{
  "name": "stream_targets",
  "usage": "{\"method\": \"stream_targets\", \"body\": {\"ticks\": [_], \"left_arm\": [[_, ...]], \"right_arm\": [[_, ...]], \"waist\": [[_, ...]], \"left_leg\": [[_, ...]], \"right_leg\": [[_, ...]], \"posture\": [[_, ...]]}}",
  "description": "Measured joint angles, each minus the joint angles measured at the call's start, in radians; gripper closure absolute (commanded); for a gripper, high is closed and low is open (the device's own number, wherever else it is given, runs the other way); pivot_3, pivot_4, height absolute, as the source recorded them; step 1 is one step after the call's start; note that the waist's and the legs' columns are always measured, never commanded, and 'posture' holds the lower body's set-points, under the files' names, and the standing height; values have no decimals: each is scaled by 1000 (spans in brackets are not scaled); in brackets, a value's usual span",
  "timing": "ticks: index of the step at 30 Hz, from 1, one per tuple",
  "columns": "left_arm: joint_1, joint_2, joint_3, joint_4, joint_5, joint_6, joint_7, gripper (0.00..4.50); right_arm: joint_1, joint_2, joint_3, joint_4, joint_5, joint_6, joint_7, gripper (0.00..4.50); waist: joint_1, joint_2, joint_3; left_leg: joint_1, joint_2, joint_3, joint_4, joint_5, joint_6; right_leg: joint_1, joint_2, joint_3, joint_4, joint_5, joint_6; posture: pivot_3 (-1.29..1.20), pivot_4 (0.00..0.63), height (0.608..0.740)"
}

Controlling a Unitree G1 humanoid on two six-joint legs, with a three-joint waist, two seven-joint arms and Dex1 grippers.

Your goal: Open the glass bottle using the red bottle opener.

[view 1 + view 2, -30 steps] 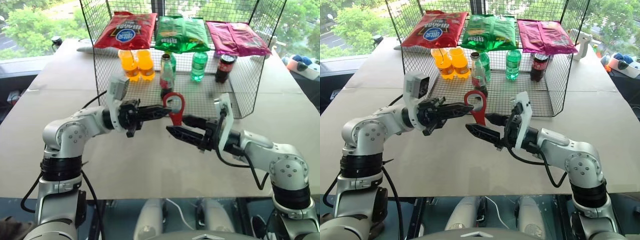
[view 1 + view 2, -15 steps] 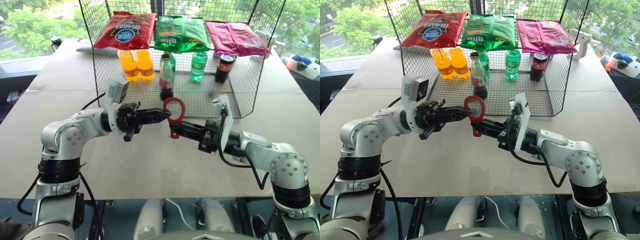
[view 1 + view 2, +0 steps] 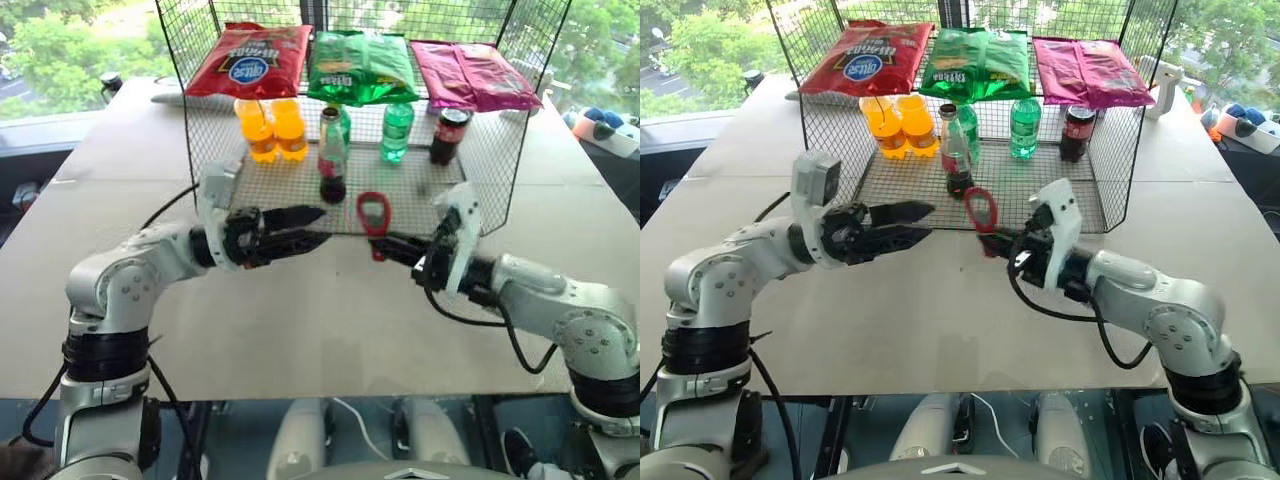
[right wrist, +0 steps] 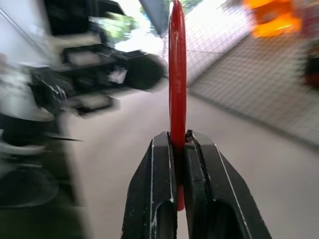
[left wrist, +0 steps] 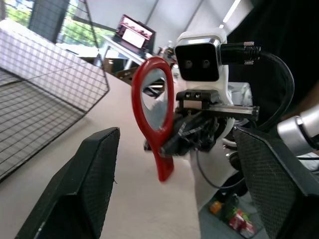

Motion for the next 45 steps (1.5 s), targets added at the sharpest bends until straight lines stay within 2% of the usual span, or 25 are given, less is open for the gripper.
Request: {"method": "stream_targets", "body": {"ticks": [2,3,4,5,6,8,12,18,22,31,45], "left_arm": [[19,-16,3,-13,62,-66,61,1021],[30,-48,-4,-26,128,-122,132,1021],[31,-54,-7,-28,144,-134,150,1021],[25,-87,-31,-36,236,-176,259,1021],[22,-92,-36,-35,252,-182,280,1021],[-8,-113,-83,-25,391,-210,431,1021],[-122,-203,-102,90,468,-275,525,1021],[-237,-263,-146,287,582,-396,578,1021],[-307,-285,-173,424,641,-473,578,36],[-365,-301,-192,531,673,-534,506,36],[-515,-361,-213,804,746,-663,446,36]], "right_arm": [[9,-70,40,-46,-151,-32,-9,4500],[25,-135,87,-86,-280,-56,-22,4500],[28,-149,98,-92,-310,-61,-24,4500],[45,-216,151,-132,-449,-86,-36,4500],[47,-225,157,-136,-464,-88,-39,4500],[68,-277,196,-172,-605,-111,-58,4500],[121,-297,201,-216,-769,-114,-87,4500],[177,-247,170,-236,-859,-89,-84,4500],[192,-217,146,-263,-899,-60,-75,4500],[198,-164,139,-288,-960,-16,-49,4500],[226,-122,137,-306,-1046,-13,-6,4500]], "waist": [[3,0,0],[6,0,0],[9,0,0],[13,0,0],[13,0,0],[13,-1,0],[14,-1,0],[8,-2,0],[11,-2,1],[10,-2,1],[10,-2,1]], "left_leg": [[0,0,0,-1,0,0],[0,0,0,-1,0,0],[-1,-1,0,-1,0,0],[-1,-1,0,-1,0,0],[-1,-1,0,-1,0,0],[-1,-2,0,-1,0,0],[-1,-2,0,-1,0,0],[-1,-2,1,-1,0,0],[-2,-2,0,-1,0,0],[-2,-2,0,-1,0,0],[-2,-2,0,-1,0,0]], "right_leg": [[0,0,0,-1,0,0],[0,0,0,-1,0,0],[0,0,0,-2,0,0],[0,0,-1,-3,0,0],[0,-1,0,-3,0,0],[0,0,-1,-3,0,0],[1,1,-1,-4,0,1],[1,2,-1,-4,2,5],[1,2,-1,-6,2,5],[2,2,-2,-7,3,5],[2,2,-3,-7,2,5]], "posture": [[0,150,740],[0,150,740],[0,150,740],[0,150,740],[0,150,740],[0,150,740],[0,150,740],[0,150,740],[0,150,740],[0,150,740],[0,150,740]]}}
